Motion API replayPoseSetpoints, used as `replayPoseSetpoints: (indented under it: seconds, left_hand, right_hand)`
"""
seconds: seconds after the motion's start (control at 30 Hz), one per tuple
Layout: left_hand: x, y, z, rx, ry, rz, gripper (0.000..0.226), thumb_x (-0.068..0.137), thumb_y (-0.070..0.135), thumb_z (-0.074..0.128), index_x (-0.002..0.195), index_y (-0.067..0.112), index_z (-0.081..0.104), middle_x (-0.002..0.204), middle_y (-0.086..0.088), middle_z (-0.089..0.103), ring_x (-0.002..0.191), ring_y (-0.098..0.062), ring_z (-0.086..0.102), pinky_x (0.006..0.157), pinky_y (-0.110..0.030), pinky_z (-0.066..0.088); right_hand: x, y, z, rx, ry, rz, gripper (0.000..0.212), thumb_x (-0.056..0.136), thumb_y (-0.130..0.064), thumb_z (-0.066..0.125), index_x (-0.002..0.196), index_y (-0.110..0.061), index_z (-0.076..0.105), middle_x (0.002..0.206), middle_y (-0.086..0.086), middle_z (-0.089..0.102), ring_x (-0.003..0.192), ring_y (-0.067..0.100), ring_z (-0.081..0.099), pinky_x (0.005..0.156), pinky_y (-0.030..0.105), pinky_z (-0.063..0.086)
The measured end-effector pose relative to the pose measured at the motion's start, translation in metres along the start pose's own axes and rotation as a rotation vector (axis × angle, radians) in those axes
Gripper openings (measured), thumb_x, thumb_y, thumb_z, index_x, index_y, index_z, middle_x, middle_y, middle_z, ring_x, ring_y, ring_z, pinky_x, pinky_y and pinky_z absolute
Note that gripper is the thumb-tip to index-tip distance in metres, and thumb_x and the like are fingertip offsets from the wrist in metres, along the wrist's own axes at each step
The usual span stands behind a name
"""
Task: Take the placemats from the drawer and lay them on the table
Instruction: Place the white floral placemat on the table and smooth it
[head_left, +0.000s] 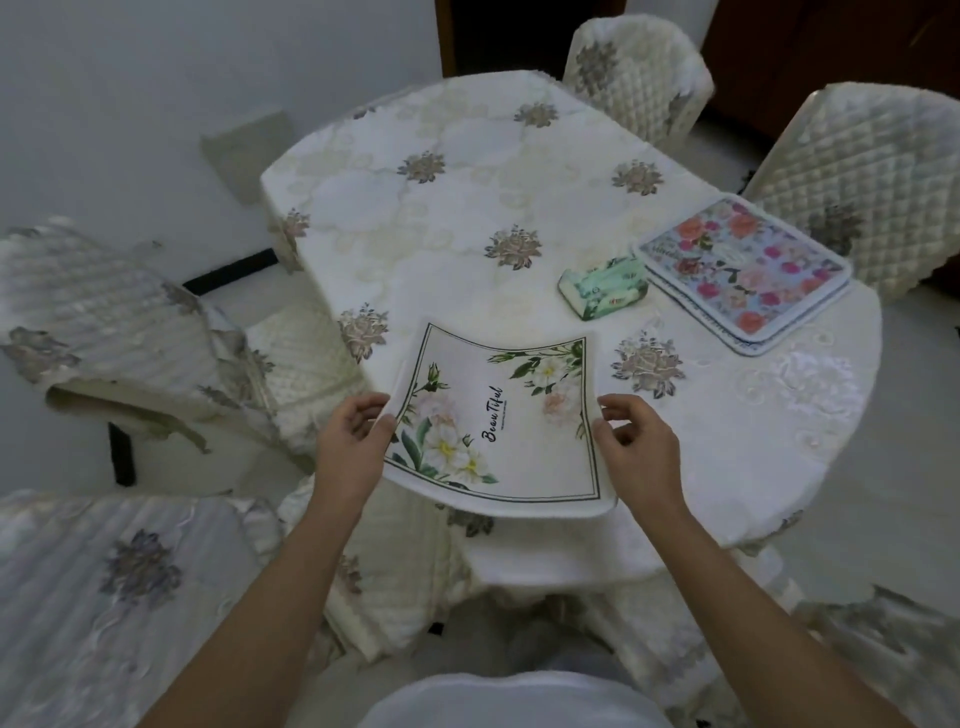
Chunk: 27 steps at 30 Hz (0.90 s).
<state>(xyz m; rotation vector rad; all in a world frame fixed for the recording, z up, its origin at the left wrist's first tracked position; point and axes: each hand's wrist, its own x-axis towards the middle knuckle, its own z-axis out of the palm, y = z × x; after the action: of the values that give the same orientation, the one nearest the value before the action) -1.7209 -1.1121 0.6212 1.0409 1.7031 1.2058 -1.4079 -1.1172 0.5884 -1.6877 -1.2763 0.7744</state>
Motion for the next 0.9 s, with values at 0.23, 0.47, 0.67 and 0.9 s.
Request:
replayPoseSetpoints:
  seconds: [0.23,0.47,0.67,0.9]
  left_hand:
    - [0.045,0.007,0.023,0.022,0.044,-0.060,0.020,0.091,0.001,0.066,0.107,0.013,0.067,0.098,-0.012,0.069,0.078,-0.019,0.068,0.072,-0.036,0.058]
    - [0.073,-0.042,0.036,0.043,0.026,-0.207,0.022,0.087,-0.002,0.069,0.096,0.018,0.064,0.078,0.000,0.065,0.070,-0.010,0.064,0.065,-0.019,0.053]
    - [0.061,-0.092,0.038,0.113,-0.022,-0.350,0.029,0.085,-0.005,0.067,0.110,0.011,0.064,0.079,0.000,0.070,0.069,-0.010,0.068,0.061,-0.017,0.053]
    - [0.108,-0.072,0.036,0.173,-0.091,-0.268,0.031,0.090,0.000,0.065,0.114,0.019,0.066,0.088,-0.002,0.071,0.070,-0.010,0.067,0.061,-0.022,0.054]
  right_hand:
    - [0.066,0.014,0.018,-0.045,-0.066,-0.004,0.021,0.089,-0.021,0.069,0.108,-0.029,0.066,0.091,-0.022,0.068,0.065,0.003,0.063,0.061,0.017,0.048]
    - [0.117,0.046,0.039,-0.144,-0.155,0.071,0.021,0.090,-0.020,0.068,0.107,-0.030,0.064,0.089,-0.016,0.067,0.067,0.001,0.064,0.063,0.021,0.051]
    - [0.107,0.082,0.049,-0.216,-0.191,0.215,0.026,0.087,-0.013,0.067,0.106,-0.029,0.061,0.075,-0.008,0.064,0.068,0.007,0.062,0.062,0.019,0.044]
    - [0.084,0.070,0.053,-0.215,-0.162,0.265,0.023,0.086,-0.017,0.071,0.102,-0.028,0.060,0.082,-0.007,0.066,0.069,0.009,0.063,0.064,0.020,0.045]
